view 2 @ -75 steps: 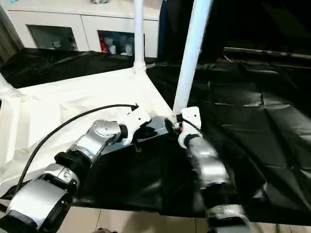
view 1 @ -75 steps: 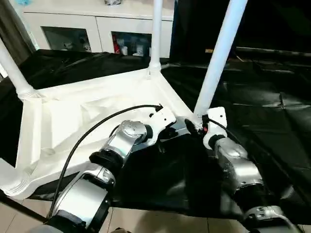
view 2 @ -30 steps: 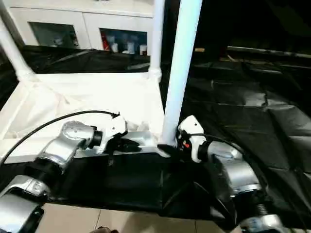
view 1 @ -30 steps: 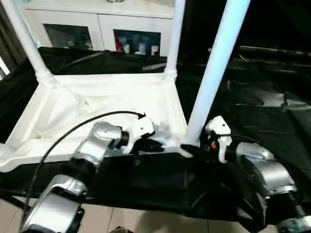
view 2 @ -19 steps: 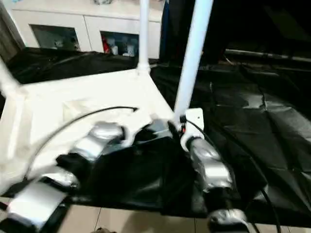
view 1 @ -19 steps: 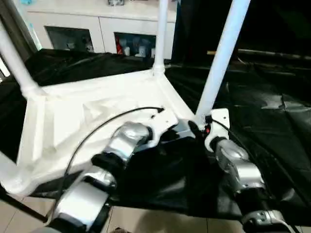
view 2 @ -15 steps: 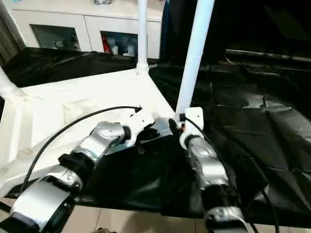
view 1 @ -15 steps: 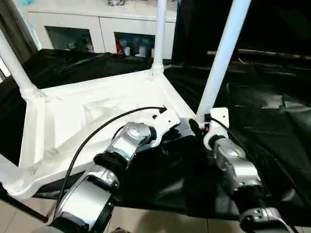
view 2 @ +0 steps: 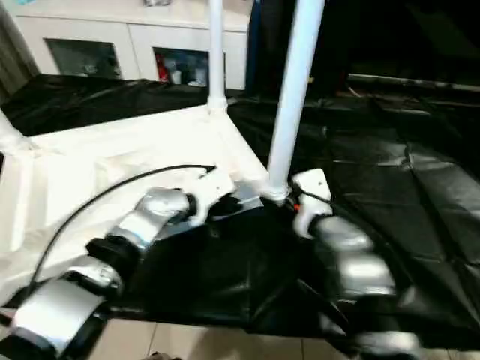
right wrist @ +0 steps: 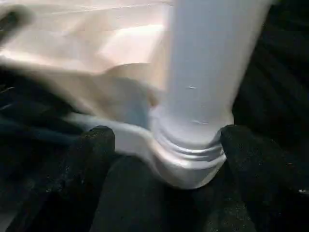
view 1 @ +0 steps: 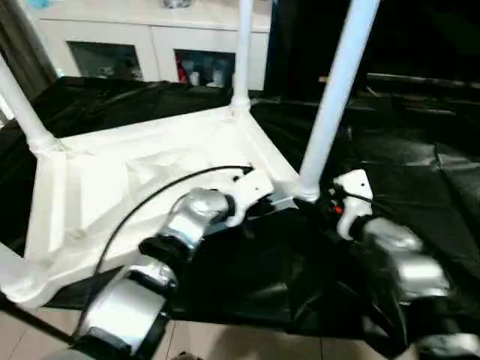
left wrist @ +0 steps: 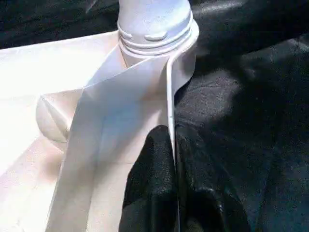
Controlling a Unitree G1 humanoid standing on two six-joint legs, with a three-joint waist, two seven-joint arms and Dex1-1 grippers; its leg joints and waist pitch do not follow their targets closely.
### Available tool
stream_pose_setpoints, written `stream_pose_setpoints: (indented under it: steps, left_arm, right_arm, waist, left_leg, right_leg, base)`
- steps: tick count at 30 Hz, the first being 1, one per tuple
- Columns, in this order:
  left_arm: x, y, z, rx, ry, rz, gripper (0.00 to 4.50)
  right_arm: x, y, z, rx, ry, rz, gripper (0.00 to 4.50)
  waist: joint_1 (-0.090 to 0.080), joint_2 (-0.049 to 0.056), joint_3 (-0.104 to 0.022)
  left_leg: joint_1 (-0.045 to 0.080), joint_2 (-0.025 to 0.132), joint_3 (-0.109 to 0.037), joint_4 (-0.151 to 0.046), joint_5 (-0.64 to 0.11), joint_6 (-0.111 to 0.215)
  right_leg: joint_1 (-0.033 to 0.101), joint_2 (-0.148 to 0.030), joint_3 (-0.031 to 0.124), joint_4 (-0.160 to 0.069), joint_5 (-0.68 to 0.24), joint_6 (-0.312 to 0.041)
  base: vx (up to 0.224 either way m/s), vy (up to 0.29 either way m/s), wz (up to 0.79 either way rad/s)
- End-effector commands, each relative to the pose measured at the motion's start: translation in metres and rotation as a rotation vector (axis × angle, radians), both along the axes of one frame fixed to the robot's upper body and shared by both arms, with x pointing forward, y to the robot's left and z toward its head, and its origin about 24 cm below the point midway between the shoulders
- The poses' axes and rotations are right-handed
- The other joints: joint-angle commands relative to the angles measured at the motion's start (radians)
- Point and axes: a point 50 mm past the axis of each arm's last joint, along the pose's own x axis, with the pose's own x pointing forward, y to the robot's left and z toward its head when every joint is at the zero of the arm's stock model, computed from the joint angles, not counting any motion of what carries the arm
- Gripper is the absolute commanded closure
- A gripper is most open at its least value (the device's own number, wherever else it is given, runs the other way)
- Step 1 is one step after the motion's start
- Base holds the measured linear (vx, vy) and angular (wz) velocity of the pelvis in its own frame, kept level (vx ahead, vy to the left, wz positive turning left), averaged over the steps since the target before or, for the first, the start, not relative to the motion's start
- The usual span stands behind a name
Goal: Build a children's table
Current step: Rotate leg to tighten
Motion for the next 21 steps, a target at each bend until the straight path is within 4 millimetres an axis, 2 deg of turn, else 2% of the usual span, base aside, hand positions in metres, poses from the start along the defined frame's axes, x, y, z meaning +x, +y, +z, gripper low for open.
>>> stream_pose_setpoints:
  steps: [1, 2, 7, 9, 12, 13, 16, 21]
  left_arm:
    - [-0.007, 0.006, -0.01, 0.006, 0.035, -0.043, 4.5]
    - [-0.013, 0.01, -0.007, -0.026, 0.06, -0.134, 4.5]
    - [-0.022, 0.017, -0.004, -0.028, 0.101, -0.265, 4.5]
    - [-0.027, 0.02, -0.002, -0.032, 0.125, -0.317, 4.5]
    - [-0.03, 0.022, -0.001, -0.039, 0.139, -0.344, 4.5]
    - [-0.031, 0.023, -0.001, -0.038, 0.142, -0.348, 4.5]
    - [-0.031, 0.024, 0.0, -0.035, 0.133, -0.351, 4.5]
    - [-0.032, 0.023, 0.001, -0.048, 0.125, -0.348, 4.5]
  right_arm:
    - [-0.004, 0.004, 0.005, -0.001, 0.002, 0.094, 0.62]
    - [-0.008, 0.001, 0.008, -0.026, 0.008, 0.162, 0.62]
    - [-0.012, 0.001, 0.01, -0.061, 0.019, 0.229, 0.62]
    - [-0.011, 0.002, 0.009, -0.079, 0.021, 0.239, 0.62]
    - [-0.01, 0.004, 0.007, -0.11, 0.023, 0.253, 0.62]
    - [-0.01, 0.004, 0.007, -0.114, 0.021, 0.258, 0.62]
    - [-0.014, 0.004, 0.008, -0.116, 0.019, 0.282, 0.62]
    - [-0.022, -0.007, 0.014, -0.15, 0.011, 0.289, 0.62]
  waist:
    - [0.003, -0.018, -0.052]
    - [0.003, -0.021, -0.053]
    - [0.005, -0.018, -0.055]
    - [0.008, -0.015, -0.055]
    - [0.015, -0.014, -0.054]
    - [0.016, -0.02, -0.053]
    - [0.017, -0.019, -0.052]
    - [0.021, -0.019, -0.052]
  left_leg:
    - [0.018, 0.063, -0.041, -0.067, -0.246, 0.054]
    - [0.018, 0.064, -0.042, -0.067, -0.232, 0.059]
    - [0.018, 0.069, -0.039, -0.066, -0.192, 0.078]
    - [0.024, 0.071, -0.037, -0.066, -0.197, 0.072]
    - [0.025, 0.072, -0.035, -0.067, -0.196, 0.057]
    - [0.025, 0.072, -0.034, -0.068, -0.206, 0.054]
    - [0.025, 0.072, -0.036, -0.069, -0.22, 0.044]
    - [0.023, 0.071, -0.037, -0.068, -0.202, 0.051]
  right_leg:
    - [0.03, -0.082, 0.043, -0.095, -0.236, -0.188]
    - [0.031, -0.083, 0.042, -0.092, -0.221, -0.199]
    - [0.029, -0.081, 0.041, -0.078, -0.133, -0.245]
    - [0.026, -0.081, 0.04, -0.079, -0.136, -0.251]
    - [0.024, -0.08, 0.041, -0.075, -0.125, -0.256]
    - [0.025, -0.082, 0.042, -0.077, -0.137, -0.253]
    - [0.026, -0.084, 0.043, -0.08, -0.172, -0.238]
    - [0.03, -0.082, 0.044, -0.078, -0.137, -0.227]
  base:
    - [0.0, 0.0, 0.0]
    - [0.0, 0.0, 0.0]
    - [0.0, 0.0, 0.0]
    - [0.0, 0.0, 0.0]
    - [0.0, 0.0, 0.0]
    - [0.0, 0.0, 0.0]
    - [0.0, 0.0, 0.0]
    - [0.0, 0.0, 0.0]
